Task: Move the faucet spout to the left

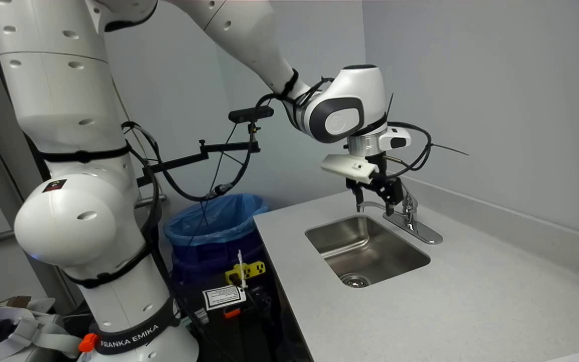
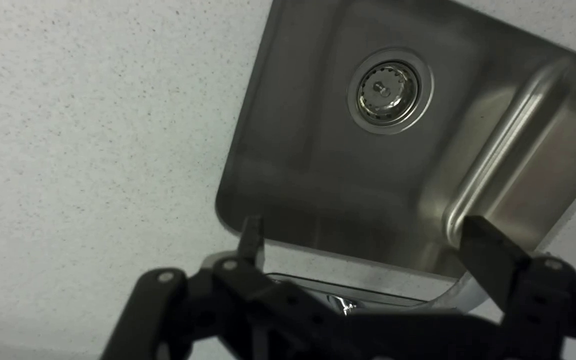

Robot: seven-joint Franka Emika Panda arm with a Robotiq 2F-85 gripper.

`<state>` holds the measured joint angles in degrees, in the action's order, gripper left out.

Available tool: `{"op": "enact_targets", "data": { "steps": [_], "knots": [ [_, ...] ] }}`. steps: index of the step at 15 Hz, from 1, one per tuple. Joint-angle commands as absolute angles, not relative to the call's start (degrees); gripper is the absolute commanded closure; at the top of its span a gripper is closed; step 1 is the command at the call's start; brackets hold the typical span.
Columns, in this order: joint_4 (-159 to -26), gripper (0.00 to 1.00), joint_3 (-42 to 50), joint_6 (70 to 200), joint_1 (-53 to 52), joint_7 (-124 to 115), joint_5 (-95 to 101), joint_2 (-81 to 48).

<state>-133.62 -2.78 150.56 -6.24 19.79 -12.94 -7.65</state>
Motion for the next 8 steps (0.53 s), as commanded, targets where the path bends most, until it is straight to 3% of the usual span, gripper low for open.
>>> {"op": "enact_targets", "data": {
  "steps": [1,8],
  "knots": [
    [-132.31,0.0,-4.33,151.84,-4.53,19.65,-12.3,-9.31],
    [-126.89,0.0,-5.59,160.32,-3.29,19.63,-11.77,-18.44]
  ]
}}
